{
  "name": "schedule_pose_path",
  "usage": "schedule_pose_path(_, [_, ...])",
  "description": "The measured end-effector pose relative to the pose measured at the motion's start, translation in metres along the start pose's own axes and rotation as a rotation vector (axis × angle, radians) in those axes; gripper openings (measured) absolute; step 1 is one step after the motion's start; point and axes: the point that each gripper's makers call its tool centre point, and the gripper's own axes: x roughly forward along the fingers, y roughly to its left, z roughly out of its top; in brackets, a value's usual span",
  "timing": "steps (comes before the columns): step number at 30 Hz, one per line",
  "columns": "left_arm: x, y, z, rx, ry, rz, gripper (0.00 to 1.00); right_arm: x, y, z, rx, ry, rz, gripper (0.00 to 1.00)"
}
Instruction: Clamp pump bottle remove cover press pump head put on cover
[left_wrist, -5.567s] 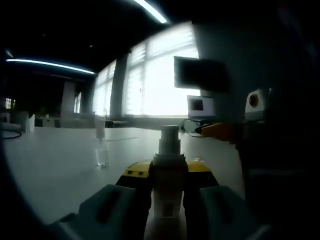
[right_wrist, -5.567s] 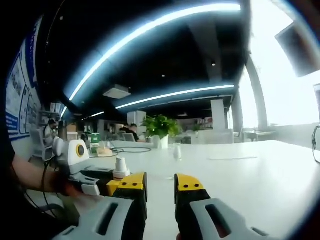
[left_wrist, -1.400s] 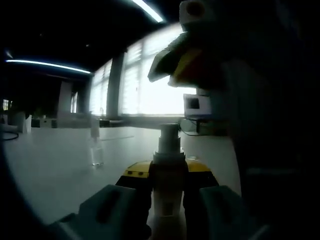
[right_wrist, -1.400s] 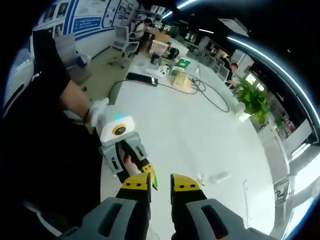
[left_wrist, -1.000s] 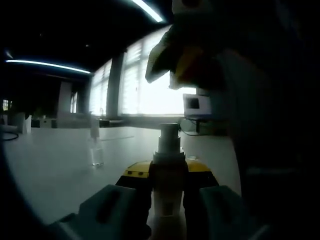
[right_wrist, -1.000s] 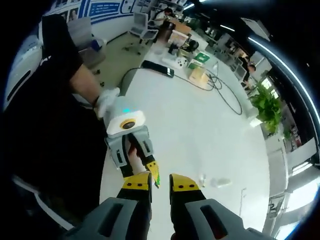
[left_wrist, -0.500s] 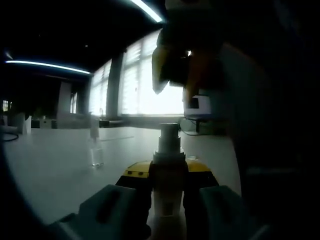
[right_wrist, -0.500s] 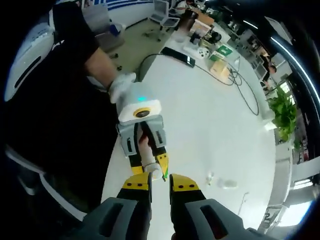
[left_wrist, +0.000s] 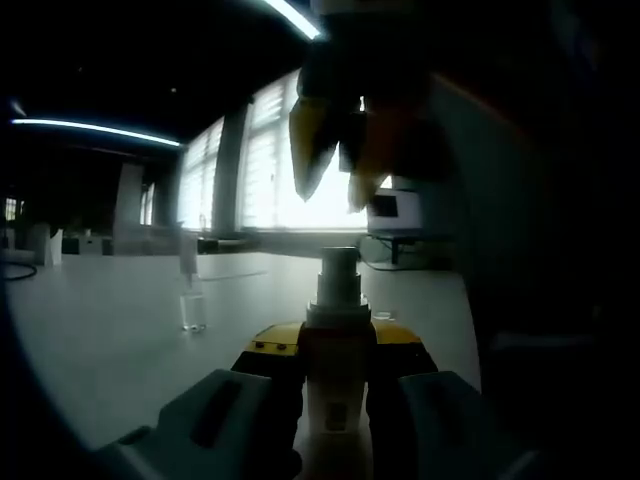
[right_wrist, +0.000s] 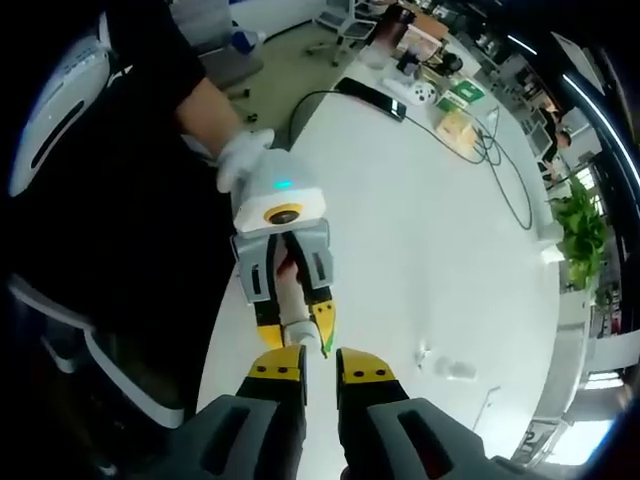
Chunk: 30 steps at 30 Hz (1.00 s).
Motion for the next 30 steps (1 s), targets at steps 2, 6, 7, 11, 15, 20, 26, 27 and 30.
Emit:
schedule_pose_path(2, [0.000,0.000,0.000,-0.001,0.000,0.000,0.14,0.000,0.002,0.000,-0.002,0.006,0.010,0.06])
schedule_pose_path(6, [0.000,0.000,0.000,0.000,0.000,-0.001,0.14,0.003,0.007,-0.002,-0.005,0.025,0.037,0.05])
schedule_pose_path(7, [0.000,0.000,0.000,0.001,-0.001,-0.002,0.14,0.004,0.007,-0.002,-0.021,0.025,0.037,0.05])
schedule_pose_path(11, [0.000,0.000,0.000,-0.001,0.000,-0.002,0.14,0.008,0.008,-0.002,-0.045,0.030,0.048,0.03])
schedule_pose_path(15, [0.000,0.000,0.000,-0.001,0.001,-0.002,0.14,0.010,0.006,-0.005,-0.044,0.055,0.055,0.01])
schedule_pose_path(20, [0.000,0.001,0.000,-0.005,0.002,-0.002,0.14,0.012,0.002,-0.004,-0.022,0.040,0.068,0.00])
schedule_pose_path(26, [0.000,0.001,0.000,-0.006,0.002,-0.002,0.14,0.014,0.007,-0.003,-0.005,0.042,0.114,0.00])
schedule_pose_path(27, [0.000,0.000,0.000,-0.006,0.002,-0.002,0.14,0.014,0.008,-0.003,-0.008,0.044,0.120,0.00])
schedule_pose_path(30, [0.000,0.000,0.000,-0.006,0.002,-0.003,0.14,0.018,0.011,-0.004,-0.010,0.061,0.141,0.00])
